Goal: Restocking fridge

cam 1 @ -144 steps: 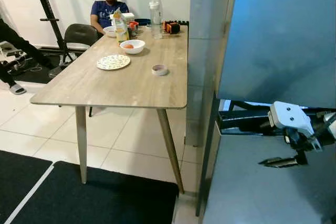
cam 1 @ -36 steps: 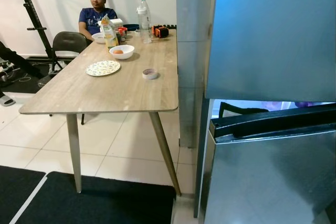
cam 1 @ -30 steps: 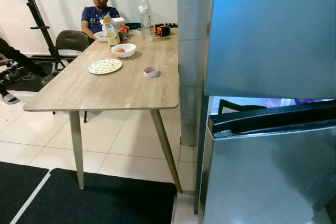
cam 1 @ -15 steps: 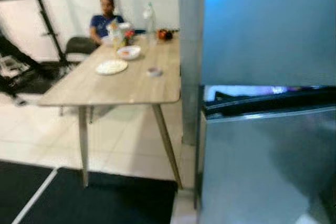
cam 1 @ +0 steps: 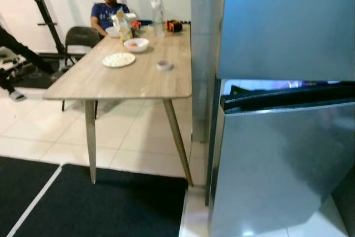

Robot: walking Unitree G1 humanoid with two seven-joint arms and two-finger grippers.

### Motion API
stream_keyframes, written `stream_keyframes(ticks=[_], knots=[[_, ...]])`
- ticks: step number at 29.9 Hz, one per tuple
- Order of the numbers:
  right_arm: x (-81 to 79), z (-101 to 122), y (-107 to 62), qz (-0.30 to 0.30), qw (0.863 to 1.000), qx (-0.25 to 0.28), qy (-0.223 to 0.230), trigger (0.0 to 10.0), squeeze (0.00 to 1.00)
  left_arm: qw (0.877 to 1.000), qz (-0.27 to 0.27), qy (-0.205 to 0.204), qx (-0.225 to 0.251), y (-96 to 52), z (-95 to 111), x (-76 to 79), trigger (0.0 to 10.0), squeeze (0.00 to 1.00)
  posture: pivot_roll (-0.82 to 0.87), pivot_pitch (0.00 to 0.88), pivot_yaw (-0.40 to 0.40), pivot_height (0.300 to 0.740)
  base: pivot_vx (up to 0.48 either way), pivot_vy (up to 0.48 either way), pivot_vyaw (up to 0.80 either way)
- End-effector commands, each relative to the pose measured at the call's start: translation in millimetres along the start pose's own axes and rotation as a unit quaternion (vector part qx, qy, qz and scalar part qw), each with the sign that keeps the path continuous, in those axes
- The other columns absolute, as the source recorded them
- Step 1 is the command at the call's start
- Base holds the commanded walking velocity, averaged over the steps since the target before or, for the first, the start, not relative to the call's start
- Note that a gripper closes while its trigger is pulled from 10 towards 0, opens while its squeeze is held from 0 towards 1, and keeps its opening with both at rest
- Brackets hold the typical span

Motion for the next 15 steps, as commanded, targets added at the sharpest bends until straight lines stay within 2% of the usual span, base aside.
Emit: stream_keyframes(ticks=[1,5,11,15], knots=[[-0.2,3.1,0.3,0.001,1.0,0.003,-0.004,10.0,0.0,1.0,-0.001,0.001,0.006,0.1,3.4,-0.2,10.0,0.0,-0.11,0.0,0.01,0.74,0.0,0.0,0.0],[-0.3,3.9,0.5,0.001,1.0,0.003,-0.005,10.0,0.0,1.0,-0.001,0.001,0.006,0.1,3.5,-0.2,10.0,0.0,-0.11,0.0,0.01,0.74,0.0,0.0,0.0],[-3.7,6.0,1.6,0.011,1.0,-0.001,-0.019,10.0,0.0,1.0,0.002,-0.003,0.008,0.1,3.4,-0.6,10.0,0.0,-0.11,0.0,0.01,0.74,0.0,0.0,-0.8],[-4.1,6.2,1.8,0.012,1.0,-0.003,-0.024,10.0,0.0,1.0,0.009,0.015,0.01,0.0,4.5,-1.7,10.0,0.0,-0.11,0.0,0.006,0.74,0.0,0.0,-0.8]])
Point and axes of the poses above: a point about 5 cm out from each wrist's last joint towards the gripper, its own y axis pointing out of the wrist towards the gripper, its own z axis along the axis of the wrist's last joint, x = y × z, the point moved 1 cm from there along y, pointing out of the wrist towards the gripper, and after that the axes turned 8 degrees about -y, right-handed, at the moved point
